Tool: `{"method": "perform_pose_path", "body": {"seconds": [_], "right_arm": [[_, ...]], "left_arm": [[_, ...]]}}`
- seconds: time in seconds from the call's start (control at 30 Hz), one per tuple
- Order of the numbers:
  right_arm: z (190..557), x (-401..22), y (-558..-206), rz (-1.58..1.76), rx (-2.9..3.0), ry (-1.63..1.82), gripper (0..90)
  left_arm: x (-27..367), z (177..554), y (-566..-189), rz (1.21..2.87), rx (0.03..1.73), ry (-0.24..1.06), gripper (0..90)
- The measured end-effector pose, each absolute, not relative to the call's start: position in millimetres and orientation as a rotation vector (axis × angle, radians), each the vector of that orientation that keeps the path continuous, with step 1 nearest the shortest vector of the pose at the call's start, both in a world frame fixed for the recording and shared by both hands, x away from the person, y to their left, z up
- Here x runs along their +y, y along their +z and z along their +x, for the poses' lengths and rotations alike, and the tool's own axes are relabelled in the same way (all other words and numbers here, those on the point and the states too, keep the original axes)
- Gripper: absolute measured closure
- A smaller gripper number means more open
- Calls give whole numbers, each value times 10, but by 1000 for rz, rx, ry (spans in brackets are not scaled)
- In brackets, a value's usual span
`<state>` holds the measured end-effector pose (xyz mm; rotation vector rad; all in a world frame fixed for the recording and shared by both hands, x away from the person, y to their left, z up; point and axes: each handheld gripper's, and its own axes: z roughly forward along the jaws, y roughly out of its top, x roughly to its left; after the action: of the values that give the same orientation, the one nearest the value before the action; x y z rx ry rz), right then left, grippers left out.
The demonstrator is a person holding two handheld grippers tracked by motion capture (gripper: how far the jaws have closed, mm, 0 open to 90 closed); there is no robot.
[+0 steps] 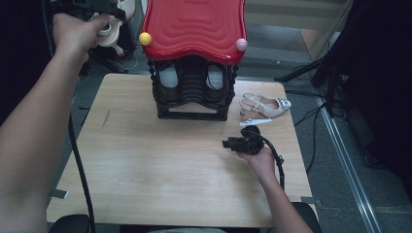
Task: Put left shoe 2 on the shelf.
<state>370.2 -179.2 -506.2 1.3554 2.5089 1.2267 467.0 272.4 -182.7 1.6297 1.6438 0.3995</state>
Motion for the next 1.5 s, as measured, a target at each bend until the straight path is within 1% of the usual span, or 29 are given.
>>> {"method": "perform_pose_path", "body": {"seconds": [0.23,0.43,0.9,1.13,1.3,1.5], "right_arm": [[3700,-1792,-5064,1355,2512,1226,636],[3685,-1803,-5061,1358,2512,1223,635],[3652,-1837,-5069,1362,2513,1222,627],[3624,-1858,-5076,1379,2501,1227,627],[3611,-1871,-5078,1385,2496,1223,625],[3604,-1883,-5082,1389,2495,1219,621]], "left_arm": [[2458,4709,-1537,1625,1600,414,324],[2195,4780,-1431,1638,1565,423,324],[1648,5011,-1537,1657,1516,388,322],[1489,5079,-1649,1641,1517,391,320],[1427,5123,-1725,1665,1513,383,318],[1363,5092,-1766,1674,1505,453,312]]}}
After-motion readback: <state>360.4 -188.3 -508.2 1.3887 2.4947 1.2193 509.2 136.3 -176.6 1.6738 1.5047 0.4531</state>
